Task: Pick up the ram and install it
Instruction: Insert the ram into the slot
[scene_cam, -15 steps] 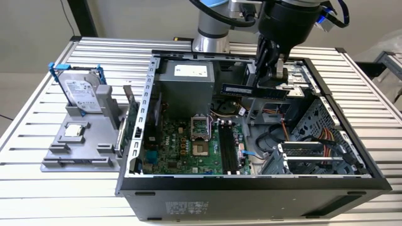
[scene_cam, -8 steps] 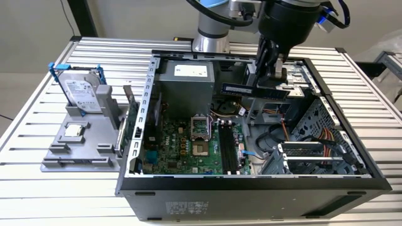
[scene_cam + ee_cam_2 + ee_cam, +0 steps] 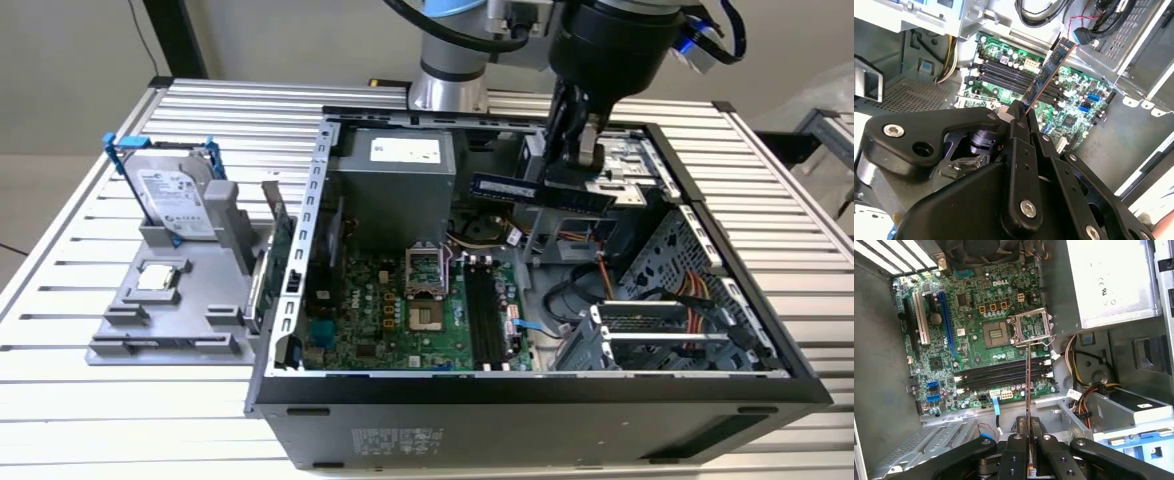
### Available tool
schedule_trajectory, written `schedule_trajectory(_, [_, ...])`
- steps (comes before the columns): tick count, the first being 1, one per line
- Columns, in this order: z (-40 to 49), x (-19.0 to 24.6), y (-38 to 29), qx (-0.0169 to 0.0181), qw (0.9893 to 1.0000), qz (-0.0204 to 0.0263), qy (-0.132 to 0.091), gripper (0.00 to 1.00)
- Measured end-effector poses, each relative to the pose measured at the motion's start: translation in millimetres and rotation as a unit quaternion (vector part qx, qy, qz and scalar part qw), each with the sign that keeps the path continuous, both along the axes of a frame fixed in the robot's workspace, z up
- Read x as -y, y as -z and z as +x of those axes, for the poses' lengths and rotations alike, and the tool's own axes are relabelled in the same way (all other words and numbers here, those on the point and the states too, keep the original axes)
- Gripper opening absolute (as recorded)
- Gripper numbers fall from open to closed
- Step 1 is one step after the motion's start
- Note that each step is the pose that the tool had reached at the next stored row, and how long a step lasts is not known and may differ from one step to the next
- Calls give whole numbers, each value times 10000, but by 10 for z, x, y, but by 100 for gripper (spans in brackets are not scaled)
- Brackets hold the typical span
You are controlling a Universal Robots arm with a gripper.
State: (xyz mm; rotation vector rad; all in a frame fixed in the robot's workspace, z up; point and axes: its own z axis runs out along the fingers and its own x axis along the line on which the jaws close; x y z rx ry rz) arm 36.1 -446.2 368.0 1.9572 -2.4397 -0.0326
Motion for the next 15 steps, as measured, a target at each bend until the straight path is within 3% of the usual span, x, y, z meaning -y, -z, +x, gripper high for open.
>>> schedule_trajectory(7, [0, 0, 0, 0, 9996, 0, 287, 0])
schedule_trajectory(15, [-1, 0, 1, 0, 9982, 0, 606, 0])
